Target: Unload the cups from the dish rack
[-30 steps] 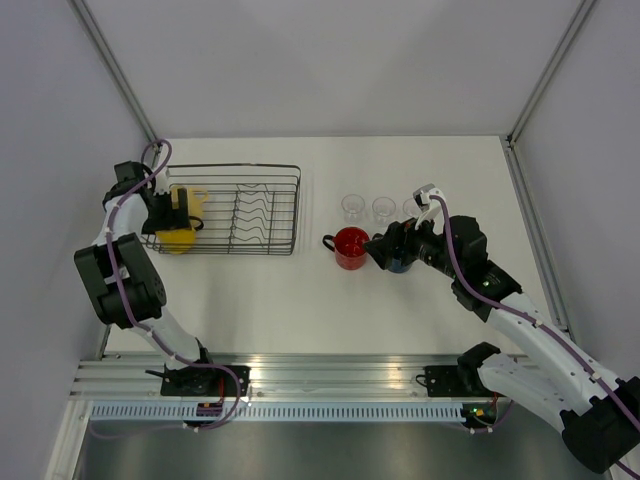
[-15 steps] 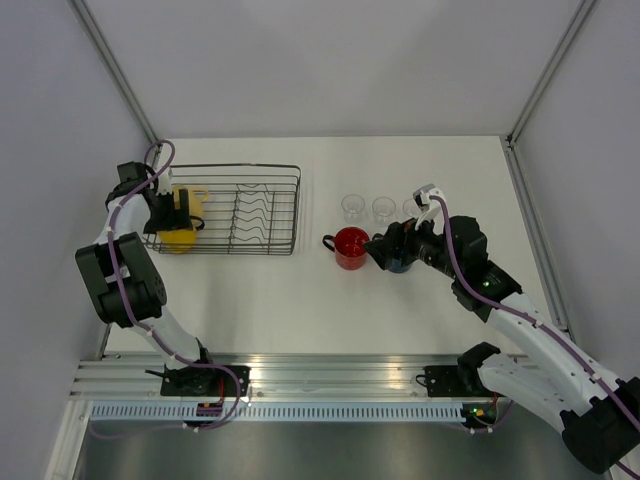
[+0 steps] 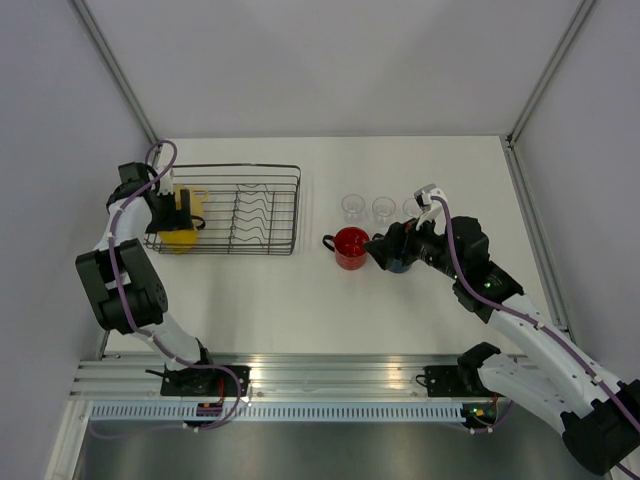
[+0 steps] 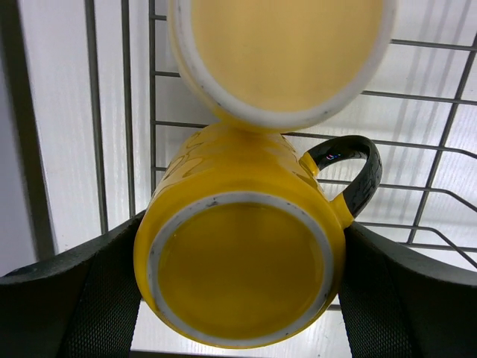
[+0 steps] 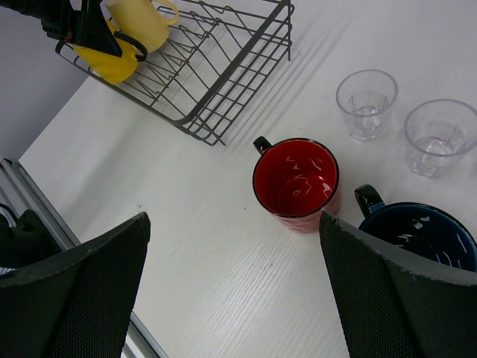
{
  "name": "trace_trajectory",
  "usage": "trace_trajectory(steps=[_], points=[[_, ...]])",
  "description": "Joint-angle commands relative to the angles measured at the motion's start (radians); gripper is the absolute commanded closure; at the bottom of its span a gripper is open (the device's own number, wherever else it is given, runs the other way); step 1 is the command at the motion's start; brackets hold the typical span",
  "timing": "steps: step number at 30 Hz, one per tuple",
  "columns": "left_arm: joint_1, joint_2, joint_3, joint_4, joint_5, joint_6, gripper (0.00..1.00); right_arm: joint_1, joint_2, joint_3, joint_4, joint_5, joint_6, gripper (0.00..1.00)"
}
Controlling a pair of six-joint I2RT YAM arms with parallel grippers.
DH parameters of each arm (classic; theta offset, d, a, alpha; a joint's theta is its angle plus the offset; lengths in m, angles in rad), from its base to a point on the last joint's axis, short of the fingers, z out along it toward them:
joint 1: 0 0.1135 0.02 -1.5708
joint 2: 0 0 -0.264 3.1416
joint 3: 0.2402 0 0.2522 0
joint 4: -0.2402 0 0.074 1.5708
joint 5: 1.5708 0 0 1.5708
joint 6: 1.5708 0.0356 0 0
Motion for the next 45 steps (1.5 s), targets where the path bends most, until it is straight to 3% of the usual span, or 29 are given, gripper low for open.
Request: trace_trajectory(steps=[1, 10, 22, 33, 36, 41, 45], points=[[-0.004, -0.103, 0.013, 0.033, 0.007, 0.005, 0.98, 0.0, -0.017, -0.008, 0.029, -0.009, -0.015, 0.02], [-0.008, -0.166, 0.037, 0.022, 0.032, -0.018, 0.98, 0.001, -0.016, -0.008, 0.026, -0.001, -0.018, 0.02], [-0.073, -0.36, 0.077, 0.005, 0.027, -0.072, 0.98, 0.0, -0.022, -0.005, 0.014, 0.016, -0.028, 0.02], [-0.376, -0.455, 0.129, -0.01, -0.017, -0.131, 0.98, 0.0, -0.022, -0.003, 0.004, 0.042, -0.035, 0.02], [-0.43, -0.459, 0.131, -0.001, 0.053, -0.21, 0.98, 0.0, -0.028, -0.005, 0.007, 0.034, -0.035, 0.02], [-0.481, -0.461, 0.105, 0.045, 0.35, -0.377, 0.98, 0.0, -0.039, -0.019, 0.046, -0.01, -0.028, 0.02], [-0.521, -0.495, -0.006, 0.215, 0.498, -0.516, 0.98, 0.0, -0.042, -0.045, 0.142, -0.096, -0.006, 0.02]])
